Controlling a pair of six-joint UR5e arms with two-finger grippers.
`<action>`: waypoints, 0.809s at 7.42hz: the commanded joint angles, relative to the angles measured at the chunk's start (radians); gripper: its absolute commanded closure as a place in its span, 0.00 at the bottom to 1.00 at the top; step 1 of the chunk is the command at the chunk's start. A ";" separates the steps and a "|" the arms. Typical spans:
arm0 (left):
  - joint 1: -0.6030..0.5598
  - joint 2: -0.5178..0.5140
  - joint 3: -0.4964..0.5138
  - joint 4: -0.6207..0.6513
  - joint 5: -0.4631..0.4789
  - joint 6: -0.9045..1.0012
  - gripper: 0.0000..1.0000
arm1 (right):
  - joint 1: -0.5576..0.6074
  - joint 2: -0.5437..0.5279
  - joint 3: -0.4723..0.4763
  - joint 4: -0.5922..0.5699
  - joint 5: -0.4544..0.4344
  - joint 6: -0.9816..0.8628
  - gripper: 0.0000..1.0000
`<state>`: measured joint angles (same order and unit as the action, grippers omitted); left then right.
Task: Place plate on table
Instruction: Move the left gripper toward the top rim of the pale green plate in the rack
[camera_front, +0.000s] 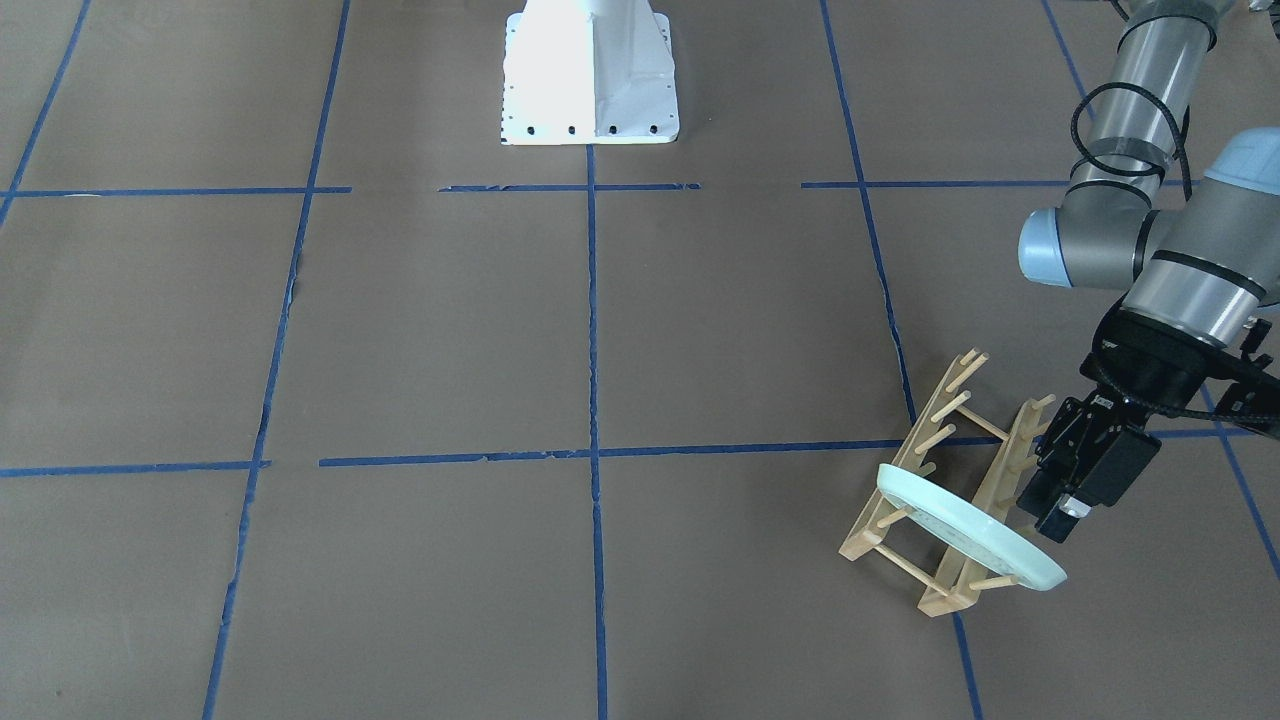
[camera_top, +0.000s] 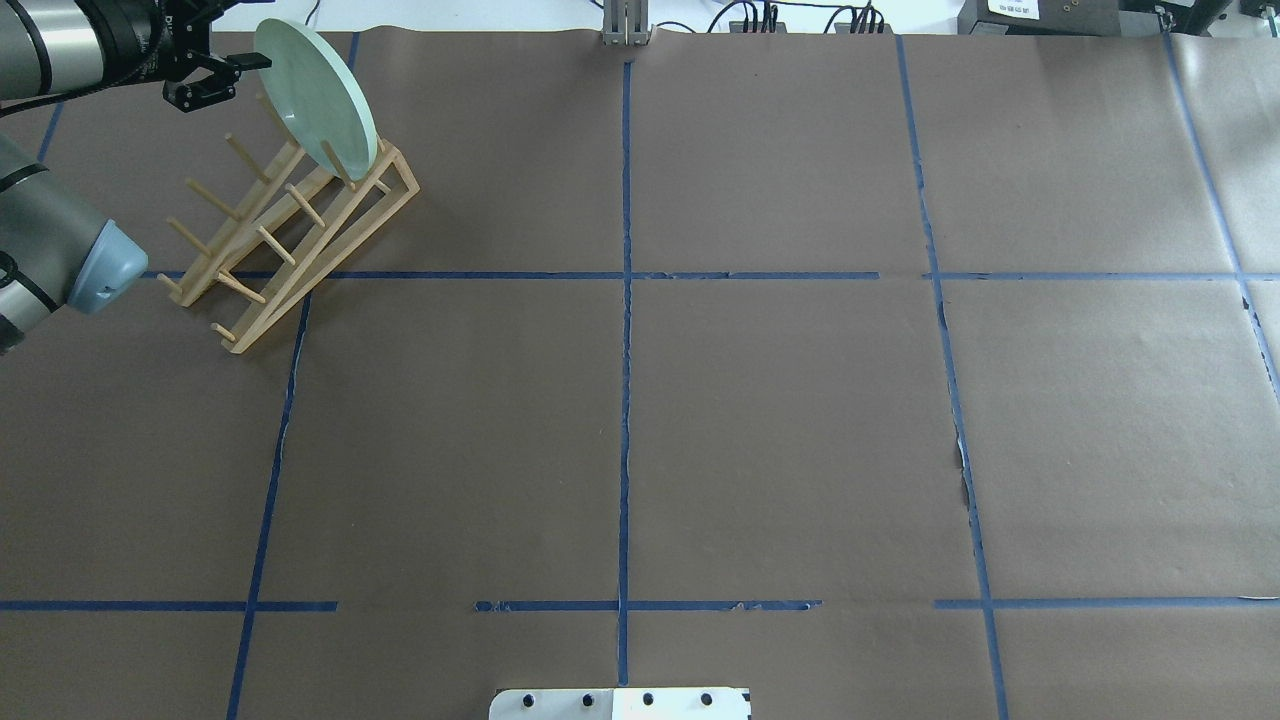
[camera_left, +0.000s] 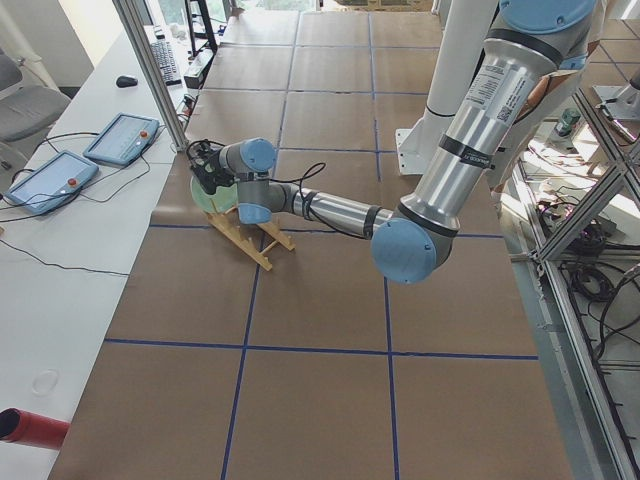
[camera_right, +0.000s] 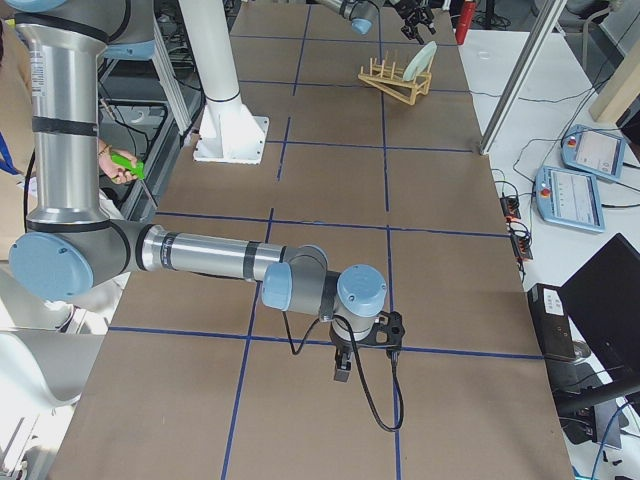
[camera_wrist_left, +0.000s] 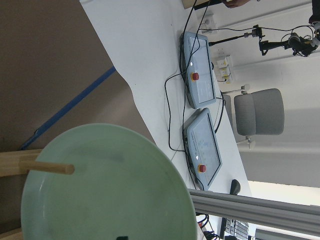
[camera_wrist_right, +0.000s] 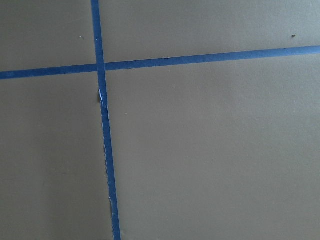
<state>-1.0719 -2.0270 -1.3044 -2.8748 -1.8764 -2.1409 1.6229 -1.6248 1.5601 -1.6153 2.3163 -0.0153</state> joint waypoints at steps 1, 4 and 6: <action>0.003 -0.007 0.002 0.000 0.000 -0.002 0.38 | 0.000 0.000 0.000 0.000 0.000 0.000 0.00; 0.004 -0.013 0.004 0.000 0.002 -0.004 0.49 | 0.000 0.000 0.000 0.000 0.000 0.000 0.00; 0.007 -0.015 0.010 0.002 0.002 -0.004 0.49 | 0.000 0.000 0.000 0.000 0.000 0.000 0.00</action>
<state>-1.0658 -2.0399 -1.2993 -2.8743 -1.8747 -2.1445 1.6229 -1.6245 1.5602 -1.6153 2.3163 -0.0153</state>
